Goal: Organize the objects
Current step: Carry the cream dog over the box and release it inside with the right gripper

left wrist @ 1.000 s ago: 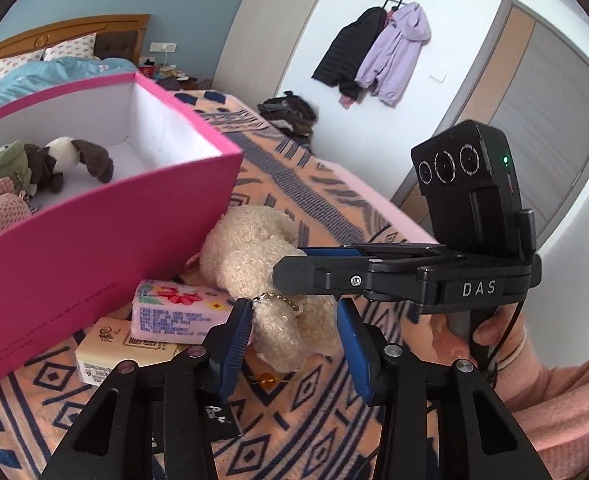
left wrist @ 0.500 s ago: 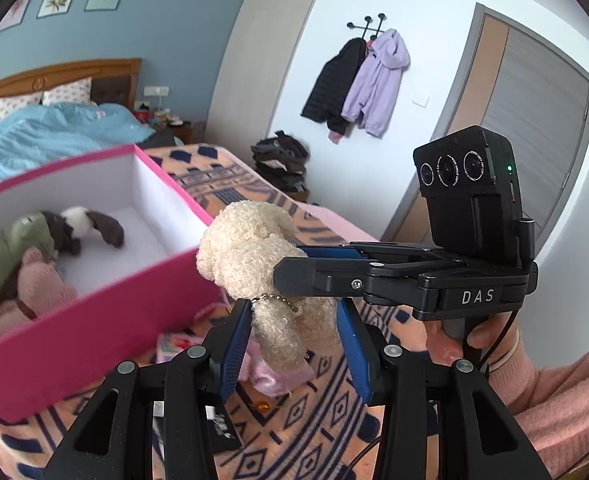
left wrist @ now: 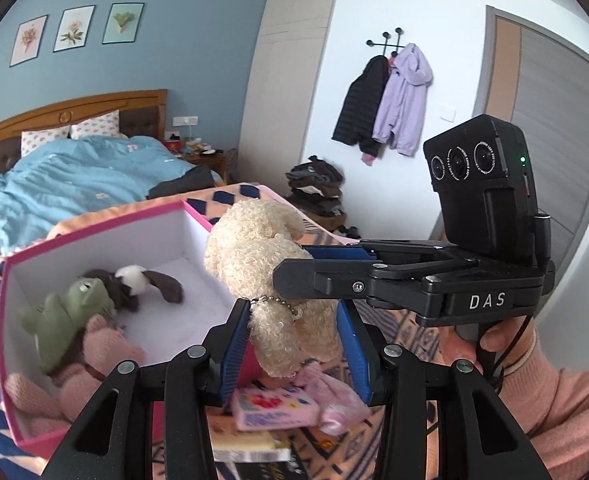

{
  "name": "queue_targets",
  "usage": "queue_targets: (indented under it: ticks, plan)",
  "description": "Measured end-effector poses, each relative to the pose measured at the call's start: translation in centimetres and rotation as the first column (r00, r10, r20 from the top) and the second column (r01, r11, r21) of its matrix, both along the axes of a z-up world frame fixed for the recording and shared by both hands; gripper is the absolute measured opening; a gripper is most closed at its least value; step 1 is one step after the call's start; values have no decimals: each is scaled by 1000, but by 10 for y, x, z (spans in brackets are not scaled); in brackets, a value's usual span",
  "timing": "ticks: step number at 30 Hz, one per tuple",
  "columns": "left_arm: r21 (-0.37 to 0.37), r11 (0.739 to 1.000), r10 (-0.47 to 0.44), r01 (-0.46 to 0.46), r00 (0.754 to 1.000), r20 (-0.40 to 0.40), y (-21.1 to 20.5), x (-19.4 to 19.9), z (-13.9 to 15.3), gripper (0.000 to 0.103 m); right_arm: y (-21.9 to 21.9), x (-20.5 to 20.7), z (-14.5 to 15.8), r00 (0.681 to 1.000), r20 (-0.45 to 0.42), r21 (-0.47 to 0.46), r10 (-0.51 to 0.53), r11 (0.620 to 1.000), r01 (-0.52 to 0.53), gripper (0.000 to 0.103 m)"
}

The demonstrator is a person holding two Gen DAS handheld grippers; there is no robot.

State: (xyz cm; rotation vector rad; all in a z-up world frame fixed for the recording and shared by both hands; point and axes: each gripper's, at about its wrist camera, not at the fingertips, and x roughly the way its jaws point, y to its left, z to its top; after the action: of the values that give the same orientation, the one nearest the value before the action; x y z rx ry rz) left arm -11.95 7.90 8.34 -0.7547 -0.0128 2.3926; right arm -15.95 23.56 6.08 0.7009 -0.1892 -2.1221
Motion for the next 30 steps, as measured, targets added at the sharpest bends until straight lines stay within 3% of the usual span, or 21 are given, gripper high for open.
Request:
queue_targets:
  ticks: [11, 23, 30]
  plan:
    - [-25, 997, 68, -67, 996, 54, -13, -51, -11, 44, -22, -48, -4, 999, 36, 36, 5, 999, -6, 38]
    - [-94, 985, 161, -147, 973, 168, -16, -101, -50, 44, -46, -91, -35, 991, 118, 180, -68, 982, 46, 43]
    - [-113, 978, 191, -173, 967, 168, -18, -95, -58, 44, -45, -91, -44, 987, 90, 241, -131, 965, 106, 47]
